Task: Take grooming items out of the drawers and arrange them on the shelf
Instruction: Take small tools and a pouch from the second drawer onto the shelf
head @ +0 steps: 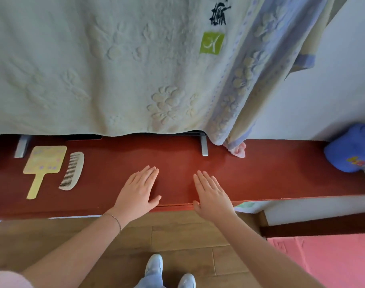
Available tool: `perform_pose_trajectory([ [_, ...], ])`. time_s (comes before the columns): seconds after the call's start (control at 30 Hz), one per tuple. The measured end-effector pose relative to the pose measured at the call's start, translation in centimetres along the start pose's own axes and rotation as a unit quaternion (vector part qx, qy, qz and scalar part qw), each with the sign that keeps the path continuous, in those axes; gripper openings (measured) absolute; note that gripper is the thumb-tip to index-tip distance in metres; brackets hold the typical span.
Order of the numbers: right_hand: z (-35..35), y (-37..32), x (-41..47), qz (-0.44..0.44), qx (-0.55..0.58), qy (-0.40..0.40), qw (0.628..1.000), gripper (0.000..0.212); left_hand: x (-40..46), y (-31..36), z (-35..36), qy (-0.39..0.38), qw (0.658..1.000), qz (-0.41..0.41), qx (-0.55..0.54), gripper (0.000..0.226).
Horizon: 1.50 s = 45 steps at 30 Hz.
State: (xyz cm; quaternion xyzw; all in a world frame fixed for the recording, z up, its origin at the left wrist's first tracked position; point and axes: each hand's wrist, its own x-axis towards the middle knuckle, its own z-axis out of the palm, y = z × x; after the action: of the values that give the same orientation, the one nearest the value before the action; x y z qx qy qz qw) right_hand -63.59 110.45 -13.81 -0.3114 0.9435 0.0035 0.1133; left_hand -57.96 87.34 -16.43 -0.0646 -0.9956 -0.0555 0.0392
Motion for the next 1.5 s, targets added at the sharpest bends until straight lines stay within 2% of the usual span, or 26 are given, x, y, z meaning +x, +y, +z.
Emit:
perform_pose_trajectory([
  [0.27,1.4,0.1,2.9,-0.080,0.011,-0.043,0.996,0.074,-1.9,1.3,0.4,-0.020,0.995,-0.095,0.007,0.075],
  [0.33,1.7,0.4,2.4,-0.095,0.060,-0.019,0.994,0.070,-2.8,2.3,0.6,0.008,0.988,-0.147,-0.051,0.065],
  [0.4,2.0,0.7,1.0,-0.102,0.148,0.010,0.984,0.063,-4.0,3.7,0.7,0.055,0.956,-0.230,-0.174,0.043],
  [0.43,2.1,0.8,-0.1,-0.096,0.211,0.017,0.973,0.058,-4.6,4.5,0.6,0.079,0.922,-0.290,-0.243,0.032],
  [0.47,2.3,0.9,-1.3,-0.080,0.285,0.014,0.955,0.052,-5.2,5.4,0.6,0.101,0.873,-0.361,-0.313,0.021],
  [0.53,2.6,0.9,-3.6,-0.009,0.442,-0.024,0.897,0.038,-6.1,6.9,1.1,0.129,0.732,-0.498,-0.448,0.020],
  [0.6,3.1,0.7,-4.8,0.088,0.564,-0.057,0.819,0.028,-6.3,7.3,2.5,0.167,0.607,-0.579,-0.519,0.027],
  [0.67,4.0,0.8,-5.2,0.163,0.624,-0.050,0.763,0.025,-6.1,6.8,4.3,0.173,0.478,-0.646,-0.569,0.026],
  [0.73,5.3,0.8,-5.0,0.211,0.667,-0.057,0.713,0.025,-5.5,6.1,6.2,0.139,0.336,-0.679,-0.638,0.028],
  [0.77,6.4,0.9,-4.6,0.242,0.687,-0.075,0.681,0.026,-5.2,5.6,7.1,0.117,0.286,-0.681,-0.664,0.031],
  [0.8,7.6,0.9,-4.0,0.286,0.710,-0.099,0.636,0.027,-4.9,5.3,8.1,0.097,0.255,-0.680,-0.680,0.036],
  [0.83,9.0,1.0,-3.4,0.338,0.735,-0.124,0.575,0.027,-4.7,4.9,9.0,0.084,0.234,-0.678,-0.692,0.040],
  [0.9,11.7,1.4,-1.6,0.432,0.777,-0.137,0.436,0.024,-3.9,4.1,10.5,0.082,0.205,-0.669,-0.709,0.045],
  [0.93,13.0,1.6,-0.7,0.467,0.788,-0.122,0.383,0.021,-3.6,3.7,11.3,0.090,0.192,-0.665,-0.716,0.046],
  [1.0,15.1,2.2,1.2,0.515,0.791,-0.075,0.321,0.014,-2.9,2.8,12.3,0.120,0.165,-0.655,-0.728,0.046],
  [1.07,16.3,2.7,2.7,0.519,0.800,-0.037,0.299,0.021,-2.5,2.0,13.2,0.145,0.151,-0.643,-0.737,0.043],
  [1.17,16.7,2.8,3.5,0.507,0.810,-0.015,0.292,0.026,-2.4,1.5,13.5,0.174,0.129,-0.629,-0.747,0.037],
  [1.37,16.6,2.6,2.5,0.472,0.850,0.026,0.233,0.030,-3.4,1.9,12.4,0.170,0.119,-0.610,-0.765,0.039],
  [1.5,16.6,2.5,1.3,0.478,0.847,0.019,0.232,0.031,-4.5,2.1,12.2,0.159,0.116,-0.629,-0.753,0.044],
])
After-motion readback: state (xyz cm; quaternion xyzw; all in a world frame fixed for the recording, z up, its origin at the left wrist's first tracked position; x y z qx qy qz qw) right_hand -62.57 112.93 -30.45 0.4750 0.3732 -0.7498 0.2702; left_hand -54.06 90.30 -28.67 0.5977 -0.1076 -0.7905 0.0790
